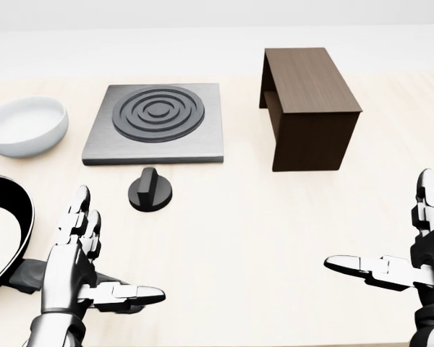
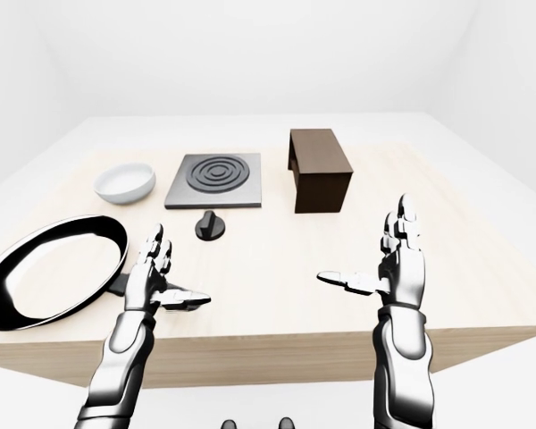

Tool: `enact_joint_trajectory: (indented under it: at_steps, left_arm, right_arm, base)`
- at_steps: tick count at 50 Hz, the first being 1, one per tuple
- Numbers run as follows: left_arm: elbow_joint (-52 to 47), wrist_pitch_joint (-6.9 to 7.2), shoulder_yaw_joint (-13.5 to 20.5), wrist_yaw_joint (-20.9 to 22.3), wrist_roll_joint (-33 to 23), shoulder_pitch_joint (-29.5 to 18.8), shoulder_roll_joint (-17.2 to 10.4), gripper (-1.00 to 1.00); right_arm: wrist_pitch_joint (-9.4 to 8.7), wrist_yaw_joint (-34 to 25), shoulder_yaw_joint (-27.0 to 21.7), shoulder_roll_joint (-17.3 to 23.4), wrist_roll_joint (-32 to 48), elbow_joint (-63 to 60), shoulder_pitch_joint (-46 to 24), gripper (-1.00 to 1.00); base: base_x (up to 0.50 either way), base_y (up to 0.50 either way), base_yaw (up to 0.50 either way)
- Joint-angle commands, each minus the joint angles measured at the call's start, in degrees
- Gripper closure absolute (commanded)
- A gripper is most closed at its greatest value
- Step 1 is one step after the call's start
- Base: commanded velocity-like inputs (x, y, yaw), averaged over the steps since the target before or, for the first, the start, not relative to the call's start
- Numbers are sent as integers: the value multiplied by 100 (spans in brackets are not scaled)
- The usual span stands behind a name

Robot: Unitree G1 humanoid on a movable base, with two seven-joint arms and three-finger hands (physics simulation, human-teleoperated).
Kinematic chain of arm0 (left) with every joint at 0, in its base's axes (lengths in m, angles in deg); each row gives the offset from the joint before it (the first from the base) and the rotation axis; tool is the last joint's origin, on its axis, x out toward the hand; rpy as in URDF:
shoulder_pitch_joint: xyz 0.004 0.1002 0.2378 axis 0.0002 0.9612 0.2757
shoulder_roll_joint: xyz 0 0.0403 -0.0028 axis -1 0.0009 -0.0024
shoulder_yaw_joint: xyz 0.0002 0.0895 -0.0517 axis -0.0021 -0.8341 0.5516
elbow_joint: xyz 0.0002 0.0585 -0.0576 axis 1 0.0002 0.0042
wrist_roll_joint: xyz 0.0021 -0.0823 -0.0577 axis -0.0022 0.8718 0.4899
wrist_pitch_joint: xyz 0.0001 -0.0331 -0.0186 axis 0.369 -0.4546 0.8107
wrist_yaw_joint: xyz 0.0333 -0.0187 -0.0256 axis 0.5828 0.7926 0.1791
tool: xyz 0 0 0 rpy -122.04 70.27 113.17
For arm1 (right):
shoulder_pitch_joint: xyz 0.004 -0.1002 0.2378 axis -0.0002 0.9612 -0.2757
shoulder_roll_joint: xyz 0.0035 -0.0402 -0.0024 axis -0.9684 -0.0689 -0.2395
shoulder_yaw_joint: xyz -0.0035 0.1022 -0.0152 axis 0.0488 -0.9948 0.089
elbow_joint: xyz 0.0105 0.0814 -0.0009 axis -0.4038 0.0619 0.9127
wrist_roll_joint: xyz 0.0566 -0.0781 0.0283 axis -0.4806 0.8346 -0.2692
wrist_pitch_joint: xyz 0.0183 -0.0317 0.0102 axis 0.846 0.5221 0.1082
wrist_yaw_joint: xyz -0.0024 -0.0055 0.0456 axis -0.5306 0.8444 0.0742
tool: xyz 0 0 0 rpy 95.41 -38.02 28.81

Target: Turn on the stove.

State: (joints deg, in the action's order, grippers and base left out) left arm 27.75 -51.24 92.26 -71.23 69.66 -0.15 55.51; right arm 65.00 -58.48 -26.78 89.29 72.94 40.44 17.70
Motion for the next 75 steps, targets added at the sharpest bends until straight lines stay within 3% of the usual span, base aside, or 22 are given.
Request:
enact_joint_trajectory:
  at_steps: [1, 8, 12, 27, 39, 47, 53, 58, 63, 69, 72, 75]
  left_arm:
    - [8, -2, -4, -11, 0, 0, 2, -100]
    - [-9, 12, 0, -13, 4, 0, 0, -100]
    - [85, -59, 9, -12, 4, -24, -5, -100]
    - [79, -37, 19, -7, 16, -34, -11, -100]
    - [-41, 80, 31, -4, 44, -26, -16, -100]
    - [53, 34, 47, -9, 55, -71, -18, -100]
    - [-20, 82, 19, -15, 42, -43, -10, -100]
    - [201, -7, 60, -32, 48, -169, -31, -100]
    - [134, 271, 132, -111, 118, -480, -77, -100]
    - [389, 154, 121, -150, 84, -731, -117, -100]
    - [463, 173, 172, -183, 104, -867, -157, -100]
    - [699, 79, 235, -214, 124, -1018, -209, -100]
  right_arm:
    - [0, -26, -22, 4, -15, -27, 5, -100]
    - [0, -38, -23, 4, -28, -63, 15, -100]
    - [0, -49, -9, -10, -20, -61, 24, -100]
    - [0, -71, -6, -18, -35, -63, 23, -100]
    - [0, -87, -13, -9, -62, -148, 18, -100]
    - [0, -93, -8, 1, -55, -142, 1, -100]
    - [0, -94, -17, -11, -84, -189, 4, -100]
    - [0, -84, -47, -45, -146, -247, 51, -100]
    - [0, -92, -14, -49, -132, -133, 58, -100]
    - [0, -89, 29, -53, -113, -138, 68, -100]
    - [0, -99, 14, -53, -124, -152, 78, -100]
    - [0, -102, 24, -55, -112, -137, 68, -100]
  base:
    - [27, 0, 0]
    - [27, 0, 0]
    - [27, 0, 0]
    - [27, 0, 0]
    - [27, 0, 0]
    - [27, 0, 0]
    - [27, 0, 0]
    - [18, 0, 0]
    - [0, 0, 0]
    - [0, 0, 0]
    - [0, 0, 0]
    - [0, 0, 0]
